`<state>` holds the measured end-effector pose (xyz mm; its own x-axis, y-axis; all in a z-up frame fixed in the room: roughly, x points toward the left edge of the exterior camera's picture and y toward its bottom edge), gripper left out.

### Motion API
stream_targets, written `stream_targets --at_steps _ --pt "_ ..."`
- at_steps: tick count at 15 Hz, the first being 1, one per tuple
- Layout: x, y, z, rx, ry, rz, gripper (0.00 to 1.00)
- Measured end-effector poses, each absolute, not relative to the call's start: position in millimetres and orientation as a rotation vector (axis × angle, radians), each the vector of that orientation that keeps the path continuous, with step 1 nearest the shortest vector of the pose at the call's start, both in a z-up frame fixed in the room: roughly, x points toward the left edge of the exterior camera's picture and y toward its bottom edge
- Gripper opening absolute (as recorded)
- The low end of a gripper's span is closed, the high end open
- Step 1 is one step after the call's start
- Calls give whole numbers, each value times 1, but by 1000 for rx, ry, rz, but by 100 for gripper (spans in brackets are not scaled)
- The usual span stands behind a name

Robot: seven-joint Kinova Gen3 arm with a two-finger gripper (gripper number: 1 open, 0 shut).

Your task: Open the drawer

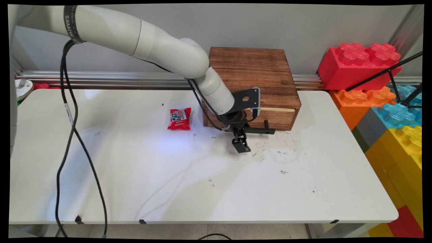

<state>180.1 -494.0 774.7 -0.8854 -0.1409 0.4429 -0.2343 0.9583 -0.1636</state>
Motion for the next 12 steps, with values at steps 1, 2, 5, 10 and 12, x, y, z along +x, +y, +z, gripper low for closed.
stream_targets --at_steps 1,2,5,10,12 --pt "179 -492 774 268 -2672 291 100" --pt "179 -491 773 268 -2672 288 100" --pt "177 -482 773 262 -2672 272 100" --pt "174 -467 774 250 -2670 248 100" --pt "173 -459 775 245 -2670 237 100"
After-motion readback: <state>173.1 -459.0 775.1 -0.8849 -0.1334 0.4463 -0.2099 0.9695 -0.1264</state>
